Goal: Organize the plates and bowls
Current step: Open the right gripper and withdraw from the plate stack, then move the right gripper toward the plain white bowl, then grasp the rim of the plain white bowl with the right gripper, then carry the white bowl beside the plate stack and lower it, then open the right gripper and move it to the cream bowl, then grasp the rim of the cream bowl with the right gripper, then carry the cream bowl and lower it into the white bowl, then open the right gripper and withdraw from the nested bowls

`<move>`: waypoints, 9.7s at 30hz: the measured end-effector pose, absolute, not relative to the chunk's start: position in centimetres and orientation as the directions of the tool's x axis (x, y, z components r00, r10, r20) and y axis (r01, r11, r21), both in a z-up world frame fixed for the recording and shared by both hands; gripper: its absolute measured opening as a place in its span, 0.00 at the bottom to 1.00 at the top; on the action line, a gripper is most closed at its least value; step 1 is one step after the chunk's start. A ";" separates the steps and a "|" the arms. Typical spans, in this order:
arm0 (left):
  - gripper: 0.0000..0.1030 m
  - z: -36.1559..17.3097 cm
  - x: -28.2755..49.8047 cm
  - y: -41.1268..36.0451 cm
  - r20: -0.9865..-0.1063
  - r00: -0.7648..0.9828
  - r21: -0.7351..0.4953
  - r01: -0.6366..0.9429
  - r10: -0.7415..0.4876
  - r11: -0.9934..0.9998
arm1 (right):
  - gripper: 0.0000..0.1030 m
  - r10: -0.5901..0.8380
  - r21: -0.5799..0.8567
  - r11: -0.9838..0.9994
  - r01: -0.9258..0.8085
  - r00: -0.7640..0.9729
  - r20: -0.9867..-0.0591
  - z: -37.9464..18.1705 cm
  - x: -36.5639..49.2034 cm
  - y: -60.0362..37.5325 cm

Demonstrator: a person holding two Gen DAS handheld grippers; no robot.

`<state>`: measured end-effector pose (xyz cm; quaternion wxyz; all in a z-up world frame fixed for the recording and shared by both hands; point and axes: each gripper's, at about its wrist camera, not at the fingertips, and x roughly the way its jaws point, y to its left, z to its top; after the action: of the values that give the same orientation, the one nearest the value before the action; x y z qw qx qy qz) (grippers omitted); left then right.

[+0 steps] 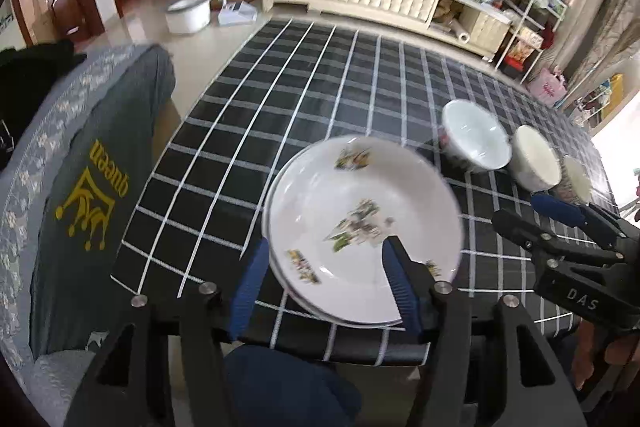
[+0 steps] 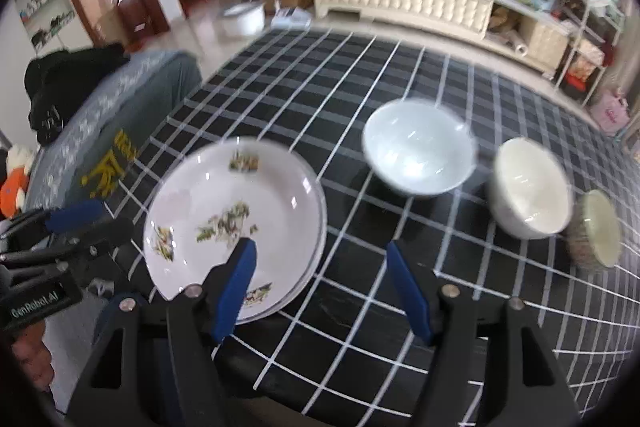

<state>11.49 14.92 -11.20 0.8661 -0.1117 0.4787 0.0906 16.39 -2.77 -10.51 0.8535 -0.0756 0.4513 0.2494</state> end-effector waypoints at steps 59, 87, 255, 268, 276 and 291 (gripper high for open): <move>0.41 -18.3 34.2 7.4 -0.917 0.352 -0.198 0.005 -0.187 0.980 | 0.55 0.244 0.003 0.841 -0.540 0.375 -0.894 -16.1 34.6 -7.6; 0.09 -14.8 28.1 4.7 -0.912 0.361 -0.189 0.052 -0.195 0.981 | 0.09 0.279 0.100 0.901 -0.423 0.386 -0.880 -13.3 28.8 -9.4; 0.12 -9.1 27.5 -0.6 -0.899 0.417 -0.069 0.165 -0.132 0.984 | 0.08 0.319 0.214 0.929 -0.302 0.358 -0.877 -10.4 26.9 -15.6; 0.12 -10.8 22.2 0.6 -0.915 0.377 -0.103 0.126 -0.143 0.987 | 0.08 0.318 0.239 0.925 -0.294 0.258 -0.912 -13.8 23.1 -14.3; 0.12 -12.8 20.6 1.3 -0.929 0.326 -0.151 0.098 -0.175 0.984 | 0.08 0.328 0.271 0.922 -0.276 0.189 -0.926 -15.5 22.0 -13.9; 0.12 -14.9 20.4 1.8 -0.945 0.284 -0.141 0.087 -0.161 0.986 | 0.08 0.289 0.239 0.924 -0.299 0.134 -0.948 -17.0 22.6 -12.9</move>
<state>20.38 1.76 -14.89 0.8007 -0.0312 0.5933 -0.0772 22.61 -12.92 -17.01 0.7529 -0.0043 0.6285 0.1952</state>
